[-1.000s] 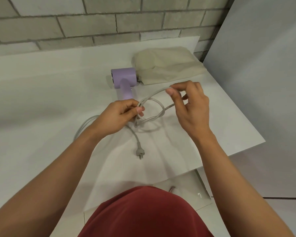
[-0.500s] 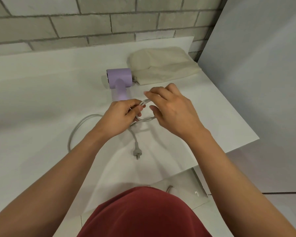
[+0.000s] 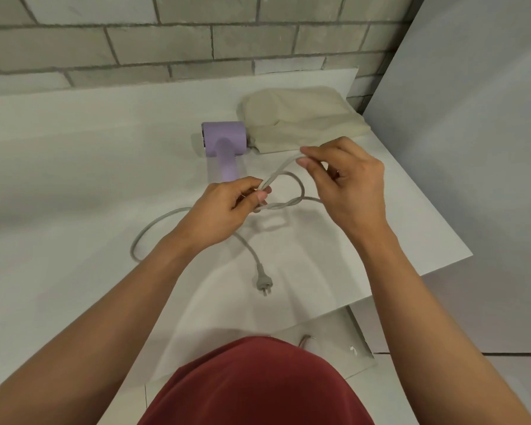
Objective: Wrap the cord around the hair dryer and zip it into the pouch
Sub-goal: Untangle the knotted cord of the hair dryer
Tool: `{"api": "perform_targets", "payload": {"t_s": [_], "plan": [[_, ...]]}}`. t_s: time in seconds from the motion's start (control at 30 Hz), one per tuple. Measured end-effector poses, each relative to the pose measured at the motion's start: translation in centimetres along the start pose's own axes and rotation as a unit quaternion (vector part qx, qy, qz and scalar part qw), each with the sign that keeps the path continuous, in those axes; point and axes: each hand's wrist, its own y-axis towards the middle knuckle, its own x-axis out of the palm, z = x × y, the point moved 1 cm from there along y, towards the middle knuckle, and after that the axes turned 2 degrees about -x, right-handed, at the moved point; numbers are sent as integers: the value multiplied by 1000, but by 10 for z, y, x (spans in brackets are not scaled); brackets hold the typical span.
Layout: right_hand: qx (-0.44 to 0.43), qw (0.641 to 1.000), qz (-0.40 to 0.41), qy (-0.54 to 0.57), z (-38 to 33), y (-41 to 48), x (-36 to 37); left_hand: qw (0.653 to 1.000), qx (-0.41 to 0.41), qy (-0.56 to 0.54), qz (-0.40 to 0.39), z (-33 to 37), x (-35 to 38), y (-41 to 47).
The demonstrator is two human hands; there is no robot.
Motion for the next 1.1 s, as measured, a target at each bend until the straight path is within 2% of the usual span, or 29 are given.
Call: {"api": "perform_targets", "payload": {"t_s": [0.1, 0.27, 0.5, 0.6, 0.7, 0.77, 0.87, 1.0, 1.1], "plan": [[19, 999, 30, 25, 0, 1, -7, 1000, 6, 16, 13, 3, 2, 1], [-46, 998, 31, 0, -12, 6, -13, 991, 35, 83, 96, 17, 5, 7], [-27, 998, 49, 3, -7, 6, -17, 998, 23, 39, 34, 9, -2, 7], [26, 996, 73, 38, -4, 6, -23, 999, 7, 42, 27, -1, -5, 2], [95, 995, 20, 32, 6, 9, -27, 1000, -18, 2, 8, -5, -7, -2], [109, 992, -45, -44, 15, 9, -27, 1000, -27, -7, 2, -5, -8, -2], [32, 981, -108, -160, 6, 9, -23, 999, -32, 8, 2, -5, -9, -1], [-171, 956, -164, -173, -27, 1, 1, 999, -31, 20, -1, 1, -10, 3], [-197, 947, -175, -183, -19, -2, 20, 999, -7, 48, -4, 6, -10, 3]]}}
